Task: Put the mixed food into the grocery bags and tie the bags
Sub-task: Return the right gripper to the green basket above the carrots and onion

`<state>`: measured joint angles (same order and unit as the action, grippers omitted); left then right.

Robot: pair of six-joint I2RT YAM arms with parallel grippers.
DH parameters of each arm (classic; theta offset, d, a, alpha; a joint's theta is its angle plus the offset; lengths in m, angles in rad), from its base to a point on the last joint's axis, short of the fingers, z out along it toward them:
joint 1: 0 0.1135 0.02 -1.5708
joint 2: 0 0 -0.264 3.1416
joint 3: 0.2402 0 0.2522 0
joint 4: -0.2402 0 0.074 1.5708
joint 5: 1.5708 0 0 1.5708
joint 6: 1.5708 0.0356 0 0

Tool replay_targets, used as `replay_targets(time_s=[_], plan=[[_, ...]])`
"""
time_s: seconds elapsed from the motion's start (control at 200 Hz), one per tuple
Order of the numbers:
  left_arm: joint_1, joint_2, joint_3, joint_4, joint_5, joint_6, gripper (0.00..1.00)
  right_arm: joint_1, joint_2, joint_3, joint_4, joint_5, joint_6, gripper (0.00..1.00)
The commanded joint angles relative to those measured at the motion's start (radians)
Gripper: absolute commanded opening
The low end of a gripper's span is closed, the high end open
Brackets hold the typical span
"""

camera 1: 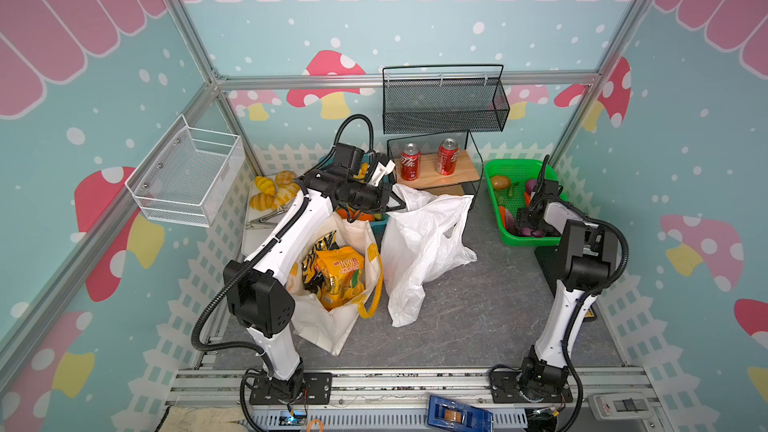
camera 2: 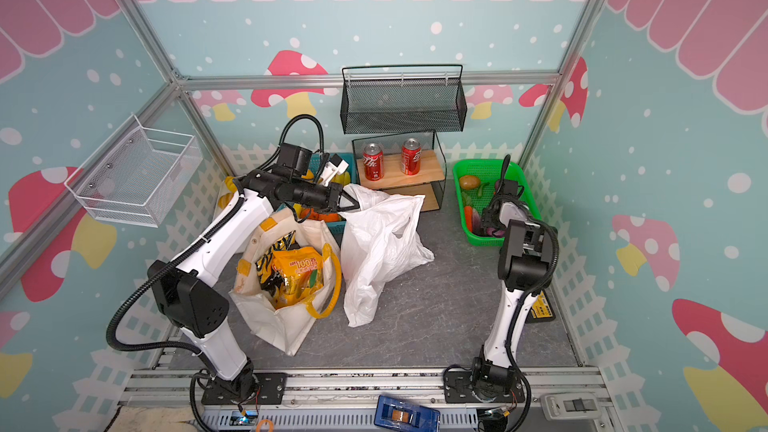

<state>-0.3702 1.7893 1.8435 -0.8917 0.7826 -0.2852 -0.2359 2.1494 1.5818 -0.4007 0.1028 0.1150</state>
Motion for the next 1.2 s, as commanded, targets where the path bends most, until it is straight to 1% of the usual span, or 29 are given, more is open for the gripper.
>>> replay_targets(time_s=[0.0, 0.105, 0.22, 0.31, 0.39, 0.51, 0.55, 0.585, 0.635, 0.735, 0.82, 0.911, 0.921, 0.966, 1.031, 1.066, 1.101, 1.191], plan=[[0.005, 0.01, -0.005, 0.019, 0.017, -0.005, 0.0, 0.001, 0.018, 0.033, -0.04, -0.016, -0.015, 0.64], [0.005, 0.009, -0.007, 0.018, 0.017, -0.006, 0.0, 0.001, -0.031, 0.025, -0.031, -0.048, -0.007, 0.52], [0.005, 0.009, -0.006, 0.019, 0.016, -0.007, 0.0, 0.0, -0.143, -0.024, 0.017, -0.092, 0.019, 0.46], [0.005, 0.008, -0.007, 0.02, 0.016, -0.009, 0.0, 0.001, -0.242, -0.093, 0.073, -0.149, 0.053, 0.43], [0.005, 0.004, -0.007, 0.021, 0.016, -0.011, 0.0, 0.001, -0.362, -0.178, 0.138, -0.21, 0.086, 0.41], [0.003, 0.001, -0.009, 0.025, 0.018, -0.012, 0.0, 0.001, -0.457, -0.261, 0.187, -0.307, 0.117, 0.39], [0.003, 0.001, -0.009, 0.024, 0.02, -0.013, 0.0, 0.001, -0.481, -0.287, 0.204, -0.315, 0.124, 0.39], [0.004, 0.0, -0.009, 0.025, 0.021, -0.015, 0.0, 0.001, -0.498, -0.308, 0.22, -0.291, 0.127, 0.39], [0.003, 0.0, -0.009, 0.027, 0.026, -0.017, 0.0, 0.001, -0.494, -0.317, 0.225, -0.227, 0.122, 0.43], [0.003, 0.0, -0.013, 0.031, 0.03, -0.02, 0.0, 0.001, -0.419, -0.252, 0.158, -0.109, 0.099, 0.62], [0.003, 0.0, -0.013, 0.033, 0.03, -0.021, 0.0, -0.004, -0.339, -0.202, 0.122, -0.058, 0.083, 0.73], [0.003, -0.002, -0.014, 0.033, 0.027, -0.019, 0.0, -0.015, -0.259, -0.132, 0.064, -0.069, 0.064, 0.77], [0.004, -0.002, -0.014, 0.033, 0.026, -0.018, 0.0, -0.016, -0.23, -0.124, 0.054, -0.069, 0.063, 0.77], [0.003, -0.002, -0.015, 0.033, 0.024, -0.017, 0.0, -0.017, -0.183, -0.09, 0.018, -0.065, 0.057, 0.79], [0.004, 0.001, -0.013, 0.033, 0.024, -0.017, 0.0, -0.016, -0.143, -0.062, -0.017, -0.08, 0.052, 0.81], [0.002, 0.002, -0.014, 0.033, 0.024, -0.017, 0.0, -0.016, -0.128, -0.053, -0.033, -0.086, 0.05, 0.86], [0.004, 0.004, -0.013, 0.033, 0.023, -0.016, 0.0, -0.017, -0.113, -0.047, -0.047, -0.082, 0.05, 0.88], [0.004, 0.007, -0.014, 0.033, 0.024, -0.018, 0.0, -0.017, -0.076, -0.028, -0.087, -0.056, 0.044, 0.9]])
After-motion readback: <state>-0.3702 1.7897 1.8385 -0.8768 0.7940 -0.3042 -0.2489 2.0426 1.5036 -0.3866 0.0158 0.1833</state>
